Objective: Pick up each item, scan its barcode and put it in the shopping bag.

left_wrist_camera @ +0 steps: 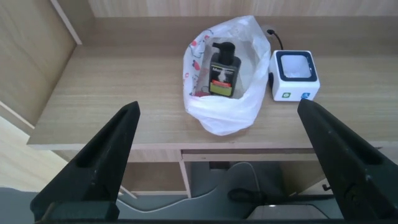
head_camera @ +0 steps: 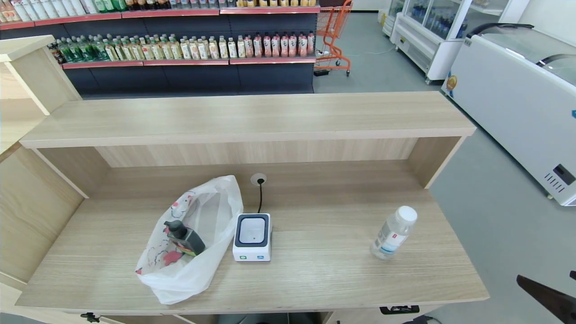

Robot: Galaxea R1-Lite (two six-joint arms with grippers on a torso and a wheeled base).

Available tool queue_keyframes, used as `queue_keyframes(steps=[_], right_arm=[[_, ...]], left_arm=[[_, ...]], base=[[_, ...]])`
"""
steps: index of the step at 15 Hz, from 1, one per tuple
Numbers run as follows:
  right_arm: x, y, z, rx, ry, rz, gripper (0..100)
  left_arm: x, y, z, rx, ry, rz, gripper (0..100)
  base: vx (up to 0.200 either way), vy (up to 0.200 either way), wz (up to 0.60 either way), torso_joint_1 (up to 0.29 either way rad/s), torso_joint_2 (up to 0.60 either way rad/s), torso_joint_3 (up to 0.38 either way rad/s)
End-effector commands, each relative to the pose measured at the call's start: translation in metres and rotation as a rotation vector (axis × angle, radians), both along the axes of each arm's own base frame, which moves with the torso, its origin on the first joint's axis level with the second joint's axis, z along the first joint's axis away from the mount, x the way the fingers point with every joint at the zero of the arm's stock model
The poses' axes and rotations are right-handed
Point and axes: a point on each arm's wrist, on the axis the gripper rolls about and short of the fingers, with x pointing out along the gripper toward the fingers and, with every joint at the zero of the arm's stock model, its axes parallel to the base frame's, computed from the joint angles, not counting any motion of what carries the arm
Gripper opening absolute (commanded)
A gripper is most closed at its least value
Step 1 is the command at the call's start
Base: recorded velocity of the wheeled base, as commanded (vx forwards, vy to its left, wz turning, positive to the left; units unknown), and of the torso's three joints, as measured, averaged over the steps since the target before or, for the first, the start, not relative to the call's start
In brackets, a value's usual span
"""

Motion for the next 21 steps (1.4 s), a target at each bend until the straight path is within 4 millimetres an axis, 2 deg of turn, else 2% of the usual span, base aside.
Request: queue_keyframes(steps=[1,5,9,12,16,19,21], right_arm=[[0.002,0.000,0.000,0.000,0.010,0.000,100],[0.006,-0.003,-0.017,-0.036,0.129,-0.100,100],[0.022,-0.001,-0.016,0.016,0.185,-0.101,100],[0.042,0.002,-0.021,0.037,0.279,-0.100,100],[0.074,0.010,-0.029,0.004,0.296,-0.068,100],[0.097,0.017,-0.043,-0.038,0.346,-0.037,100],[0.104,0.021,-0.051,-0.045,0.375,-0.017,100]], left_arm=[[0.000,0.000,0.000,0.000,0.001,0.000,100],[0.000,0.000,0.000,0.002,0.001,0.000,100],[0.000,0.000,0.000,0.000,0.001,0.000,100],[0.000,0.000,0.000,0.000,0.001,0.000,100],[0.000,0.000,0.000,0.000,0.001,0.000,100],[0.000,0.000,0.000,0.000,0.001,0.000,100],[0.000,0.000,0.000,0.000,0.001,0.001,100]], base=[[0.000,0.000,0.00,0.000,0.00,0.000],[0.000,0.000,0.00,0.000,0.00,0.000],[0.000,0.000,0.00,0.000,0.00,0.000],[0.000,0.000,0.00,0.000,0.00,0.000],[0.000,0.000,0.00,0.000,0.00,0.000],[0.000,0.000,0.00,0.000,0.00,0.000],[0.000,0.000,0.00,0.000,0.00,0.000]])
